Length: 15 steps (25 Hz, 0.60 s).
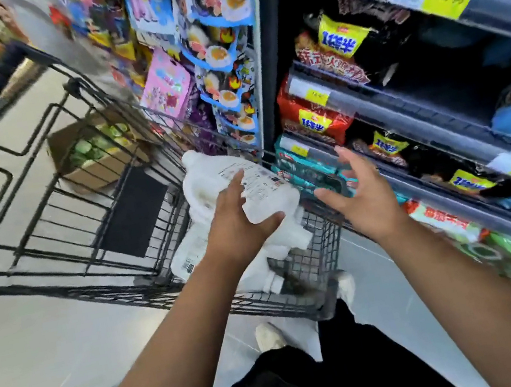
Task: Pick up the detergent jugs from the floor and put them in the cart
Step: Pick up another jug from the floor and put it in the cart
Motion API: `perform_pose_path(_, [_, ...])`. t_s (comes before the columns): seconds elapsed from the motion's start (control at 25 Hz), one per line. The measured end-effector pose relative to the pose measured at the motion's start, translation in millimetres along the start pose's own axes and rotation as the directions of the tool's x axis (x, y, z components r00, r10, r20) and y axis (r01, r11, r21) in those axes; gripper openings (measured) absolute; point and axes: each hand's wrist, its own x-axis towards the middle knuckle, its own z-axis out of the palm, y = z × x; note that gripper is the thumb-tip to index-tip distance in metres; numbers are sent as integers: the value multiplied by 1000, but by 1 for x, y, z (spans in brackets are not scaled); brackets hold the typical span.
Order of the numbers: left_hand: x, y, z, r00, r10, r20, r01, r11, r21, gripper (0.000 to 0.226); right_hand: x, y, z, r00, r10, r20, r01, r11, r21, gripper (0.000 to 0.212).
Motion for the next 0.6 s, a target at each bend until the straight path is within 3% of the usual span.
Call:
perform_pose_path(0.2, [-27,64,53,955,217,200,-224,975,13,97,-75,28,-84,970,94,-225,-80,994,71,77])
perform_pose_path(0.36, [-62,124,123,848,357,391,-396,918,22,95,-146,72,-152,885,203,-419,-136,973,185,77])
perform_pose_path(0.6, [-158,195,248,674,436,595,-509,859,-54,107,-279,162,-252,722,344,-601,-178,931,320,77])
